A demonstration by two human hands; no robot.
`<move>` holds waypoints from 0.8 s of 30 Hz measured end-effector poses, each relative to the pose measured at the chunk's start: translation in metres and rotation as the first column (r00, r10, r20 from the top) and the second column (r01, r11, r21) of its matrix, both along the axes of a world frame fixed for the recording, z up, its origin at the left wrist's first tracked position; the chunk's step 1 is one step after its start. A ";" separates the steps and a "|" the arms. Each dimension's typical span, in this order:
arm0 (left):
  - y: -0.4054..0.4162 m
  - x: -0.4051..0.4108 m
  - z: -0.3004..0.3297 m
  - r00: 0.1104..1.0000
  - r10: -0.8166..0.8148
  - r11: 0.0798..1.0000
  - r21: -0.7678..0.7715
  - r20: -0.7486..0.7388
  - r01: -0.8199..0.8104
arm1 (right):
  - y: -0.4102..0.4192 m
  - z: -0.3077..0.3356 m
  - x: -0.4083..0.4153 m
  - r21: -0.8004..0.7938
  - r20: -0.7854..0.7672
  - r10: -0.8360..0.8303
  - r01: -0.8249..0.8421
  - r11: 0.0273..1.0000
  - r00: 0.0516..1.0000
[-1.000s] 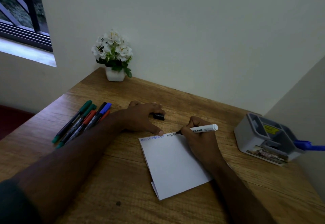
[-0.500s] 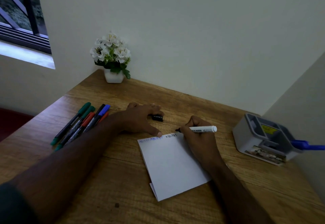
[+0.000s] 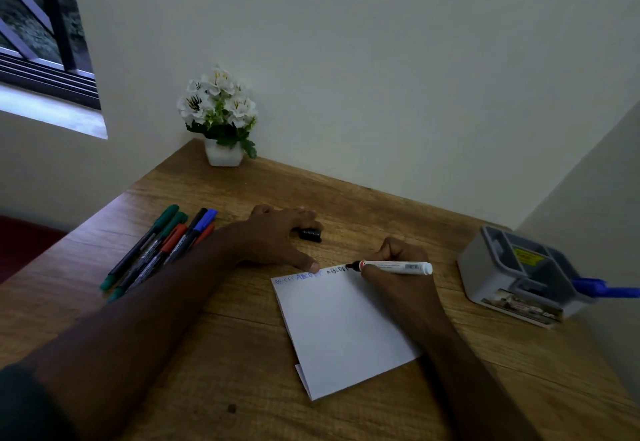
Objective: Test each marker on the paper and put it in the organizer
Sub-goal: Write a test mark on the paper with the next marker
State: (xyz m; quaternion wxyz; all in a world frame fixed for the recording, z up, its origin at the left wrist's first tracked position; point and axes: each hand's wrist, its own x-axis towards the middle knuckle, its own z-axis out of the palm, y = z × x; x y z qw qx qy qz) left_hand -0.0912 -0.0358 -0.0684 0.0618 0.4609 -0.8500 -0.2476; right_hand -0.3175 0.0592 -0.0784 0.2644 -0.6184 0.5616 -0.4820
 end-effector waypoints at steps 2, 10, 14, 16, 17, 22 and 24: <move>-0.001 0.000 -0.001 1.000 -0.011 1.000 -0.007 0.003 0.011 | 0.000 -0.001 0.000 0.012 0.007 0.001 -0.001 1.000 1.000; 0.001 0.001 0.000 1.000 -0.023 1.000 -0.008 -0.002 0.023 | -0.003 -0.003 0.000 -0.008 -0.023 0.019 -0.019 1.000 1.000; -0.001 0.001 -0.002 1.000 -0.021 1.000 -0.003 -0.003 0.021 | -0.004 -0.004 -0.001 -0.024 -0.031 -0.008 0.007 1.000 0.999; 0.000 0.001 0.000 1.000 -0.017 1.000 0.001 0.000 0.017 | -0.003 -0.004 -0.002 -0.019 0.008 -0.038 0.038 0.999 0.999; 0.001 0.000 0.001 1.000 -0.017 1.000 0.004 0.001 0.017 | -0.002 -0.003 -0.003 -0.013 0.024 -0.049 0.049 0.999 0.999; 0.003 0.000 0.003 1.000 -0.021 1.000 0.005 -0.007 0.021 | 0.000 -0.002 0.000 0.007 0.007 0.016 -0.016 1.000 1.000; 0.004 0.000 0.005 1.000 -0.019 1.000 0.006 -0.007 0.019 | -0.001 -0.002 0.001 0.005 0.011 0.024 -0.025 1.000 1.000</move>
